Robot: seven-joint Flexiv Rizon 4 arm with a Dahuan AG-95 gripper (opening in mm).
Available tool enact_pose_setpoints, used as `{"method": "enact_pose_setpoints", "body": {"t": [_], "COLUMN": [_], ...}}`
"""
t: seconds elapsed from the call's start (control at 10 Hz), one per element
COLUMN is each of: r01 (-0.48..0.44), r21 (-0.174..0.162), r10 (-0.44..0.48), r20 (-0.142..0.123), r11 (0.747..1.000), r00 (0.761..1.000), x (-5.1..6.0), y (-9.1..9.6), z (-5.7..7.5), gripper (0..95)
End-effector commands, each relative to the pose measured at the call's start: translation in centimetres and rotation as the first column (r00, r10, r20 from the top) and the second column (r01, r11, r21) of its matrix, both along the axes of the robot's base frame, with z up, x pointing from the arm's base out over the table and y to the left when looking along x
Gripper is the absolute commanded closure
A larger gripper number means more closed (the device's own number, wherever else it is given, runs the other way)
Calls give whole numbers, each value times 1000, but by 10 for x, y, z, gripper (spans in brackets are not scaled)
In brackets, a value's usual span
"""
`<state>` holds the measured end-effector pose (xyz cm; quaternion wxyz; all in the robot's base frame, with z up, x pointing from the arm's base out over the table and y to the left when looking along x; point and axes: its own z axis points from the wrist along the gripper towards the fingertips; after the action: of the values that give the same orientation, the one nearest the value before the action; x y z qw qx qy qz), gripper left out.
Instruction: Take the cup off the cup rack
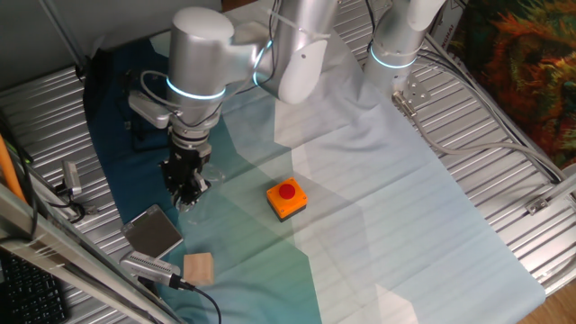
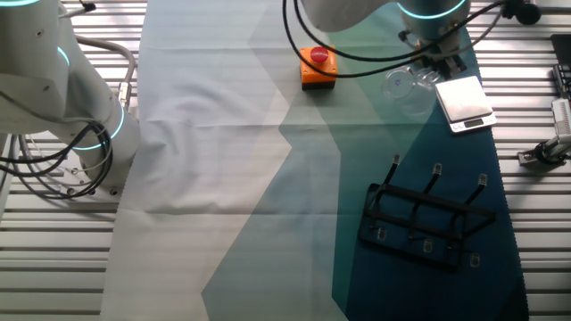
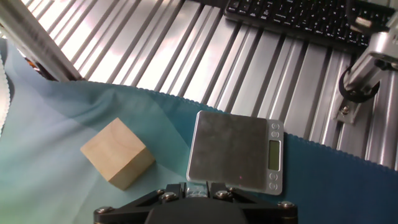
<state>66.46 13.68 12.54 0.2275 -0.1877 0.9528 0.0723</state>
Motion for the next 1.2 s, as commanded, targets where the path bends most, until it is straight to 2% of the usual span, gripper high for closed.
{"method": "enact_pose_setpoints", "body": {"t": [0.1,0.4,1.2], "r01": [13,21,23], "r21": [8,24,19], "r10": [-13,-22,-24], "r20": [19,43,73], "r11": [1000,999,1000], "r00": [1000,999,997], "x": [1,1,2], "y": [-1,0,0], "z": [-1,-1,-1], "gripper": [950,950,950]}}
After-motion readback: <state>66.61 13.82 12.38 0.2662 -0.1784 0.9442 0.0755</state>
